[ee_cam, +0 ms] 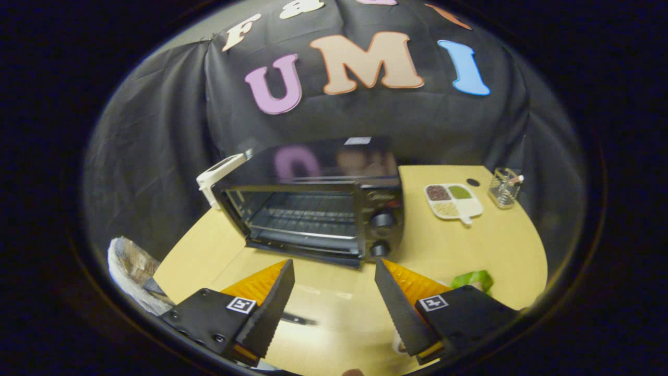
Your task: Open the toaster oven, put the food inside, and close the toaster oven door.
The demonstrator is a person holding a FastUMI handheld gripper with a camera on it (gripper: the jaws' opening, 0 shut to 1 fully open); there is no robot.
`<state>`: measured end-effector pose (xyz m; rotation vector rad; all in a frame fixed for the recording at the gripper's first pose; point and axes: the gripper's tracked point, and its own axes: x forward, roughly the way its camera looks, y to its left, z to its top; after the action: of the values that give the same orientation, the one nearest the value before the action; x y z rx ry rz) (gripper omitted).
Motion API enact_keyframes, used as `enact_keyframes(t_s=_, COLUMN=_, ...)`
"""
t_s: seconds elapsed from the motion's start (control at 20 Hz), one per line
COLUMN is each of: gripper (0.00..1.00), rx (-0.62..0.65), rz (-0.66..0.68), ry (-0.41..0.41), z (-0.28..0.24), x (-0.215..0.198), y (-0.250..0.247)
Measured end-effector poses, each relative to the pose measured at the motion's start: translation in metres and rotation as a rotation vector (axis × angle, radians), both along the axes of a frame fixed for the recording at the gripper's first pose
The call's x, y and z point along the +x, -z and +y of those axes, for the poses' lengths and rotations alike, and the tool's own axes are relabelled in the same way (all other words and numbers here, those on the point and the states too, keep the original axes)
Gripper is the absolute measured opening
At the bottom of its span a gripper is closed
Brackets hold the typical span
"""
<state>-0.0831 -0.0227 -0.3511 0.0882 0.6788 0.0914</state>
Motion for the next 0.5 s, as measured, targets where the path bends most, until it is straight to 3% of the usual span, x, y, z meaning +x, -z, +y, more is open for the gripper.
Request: enact_keyframes(t_s=0.5, gripper=0.97, rx=-0.064, rz=-0.010, ry=0.239, z=-0.136, x=-0.010, y=0.001)
